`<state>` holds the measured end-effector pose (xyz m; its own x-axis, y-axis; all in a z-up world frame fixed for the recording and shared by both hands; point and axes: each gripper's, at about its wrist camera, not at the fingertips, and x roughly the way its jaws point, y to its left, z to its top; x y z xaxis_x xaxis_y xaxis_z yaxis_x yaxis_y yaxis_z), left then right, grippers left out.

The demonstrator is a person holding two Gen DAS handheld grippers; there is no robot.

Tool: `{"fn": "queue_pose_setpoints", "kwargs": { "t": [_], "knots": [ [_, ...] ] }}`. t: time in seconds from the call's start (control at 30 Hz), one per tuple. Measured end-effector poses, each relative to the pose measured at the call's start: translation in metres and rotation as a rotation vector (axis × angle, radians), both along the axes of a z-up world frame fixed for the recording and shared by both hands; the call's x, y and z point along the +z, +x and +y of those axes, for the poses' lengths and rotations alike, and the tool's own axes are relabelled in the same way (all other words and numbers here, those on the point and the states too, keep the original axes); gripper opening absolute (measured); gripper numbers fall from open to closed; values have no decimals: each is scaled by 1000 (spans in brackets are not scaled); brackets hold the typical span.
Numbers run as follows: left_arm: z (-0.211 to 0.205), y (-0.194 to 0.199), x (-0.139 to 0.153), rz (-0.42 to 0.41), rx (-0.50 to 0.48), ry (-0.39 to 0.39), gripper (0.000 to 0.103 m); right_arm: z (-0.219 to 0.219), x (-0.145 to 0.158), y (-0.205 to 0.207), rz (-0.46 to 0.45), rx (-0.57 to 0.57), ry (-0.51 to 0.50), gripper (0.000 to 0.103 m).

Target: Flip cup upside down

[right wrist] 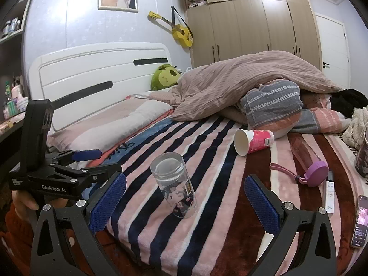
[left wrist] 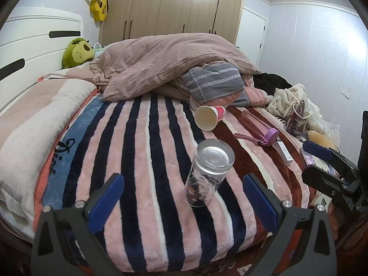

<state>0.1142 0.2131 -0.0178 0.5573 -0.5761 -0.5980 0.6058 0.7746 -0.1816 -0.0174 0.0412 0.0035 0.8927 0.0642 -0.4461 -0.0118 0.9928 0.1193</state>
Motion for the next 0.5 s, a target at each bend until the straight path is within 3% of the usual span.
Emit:
{"fn": "queue_pose_setpoints", "kwargs": {
  "t": [0.5],
  "knots": [
    [1, -1, 1, 0, -3, -1, 102, 1, -2, 1, 6, 5, 2, 103]
  ]
}}
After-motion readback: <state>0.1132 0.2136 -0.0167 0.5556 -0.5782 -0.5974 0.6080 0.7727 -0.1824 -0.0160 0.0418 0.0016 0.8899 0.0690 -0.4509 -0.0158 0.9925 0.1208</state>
